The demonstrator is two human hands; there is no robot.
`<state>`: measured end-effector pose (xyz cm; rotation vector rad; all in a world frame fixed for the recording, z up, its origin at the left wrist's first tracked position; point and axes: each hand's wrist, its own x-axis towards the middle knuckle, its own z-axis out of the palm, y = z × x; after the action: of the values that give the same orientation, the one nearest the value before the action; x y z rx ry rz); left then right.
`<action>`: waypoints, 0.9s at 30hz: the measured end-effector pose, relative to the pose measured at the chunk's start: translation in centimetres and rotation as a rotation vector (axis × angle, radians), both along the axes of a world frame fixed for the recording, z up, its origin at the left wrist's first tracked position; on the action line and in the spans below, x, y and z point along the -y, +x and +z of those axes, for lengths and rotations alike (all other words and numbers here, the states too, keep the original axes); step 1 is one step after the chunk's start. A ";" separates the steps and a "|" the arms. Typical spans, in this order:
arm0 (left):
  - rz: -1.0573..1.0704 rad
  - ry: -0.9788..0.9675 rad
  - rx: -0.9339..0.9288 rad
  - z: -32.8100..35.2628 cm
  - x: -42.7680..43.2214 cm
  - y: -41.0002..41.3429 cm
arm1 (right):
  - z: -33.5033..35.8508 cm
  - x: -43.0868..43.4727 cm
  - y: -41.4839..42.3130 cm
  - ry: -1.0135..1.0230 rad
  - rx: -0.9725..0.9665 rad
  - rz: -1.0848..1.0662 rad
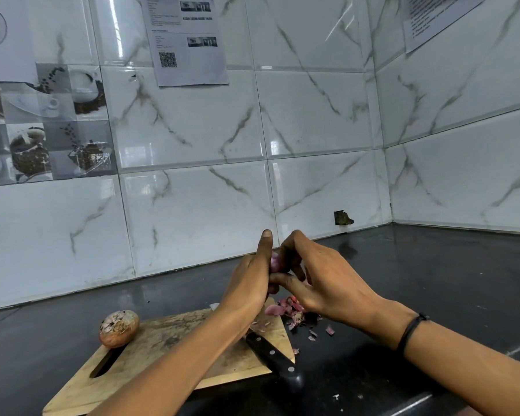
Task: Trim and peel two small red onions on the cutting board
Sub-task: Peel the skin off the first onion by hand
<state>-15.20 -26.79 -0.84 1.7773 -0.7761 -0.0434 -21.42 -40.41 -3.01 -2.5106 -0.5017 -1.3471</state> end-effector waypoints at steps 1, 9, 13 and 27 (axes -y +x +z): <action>-0.002 -0.001 -0.006 0.0 -0.1 0.0 | 0.0 0.1 -0.1 0.019 0.012 -0.009; -0.110 -0.090 -0.151 0.4 -0.4 0.5 | 0.4 0.1 -0.6 0.157 0.036 0.002; -0.146 -0.086 -0.139 0.5 -0.8 0.2 | 0.6 0.1 -0.7 0.164 0.025 0.029; -0.187 0.002 -0.175 0.4 -0.9 0.0 | 0.8 0.0 -1.1 0.060 -0.012 0.005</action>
<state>-15.20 -25.93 -0.41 1.6731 -0.8117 -0.3205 -22.50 -40.44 -2.25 -2.4661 -0.4573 -1.3251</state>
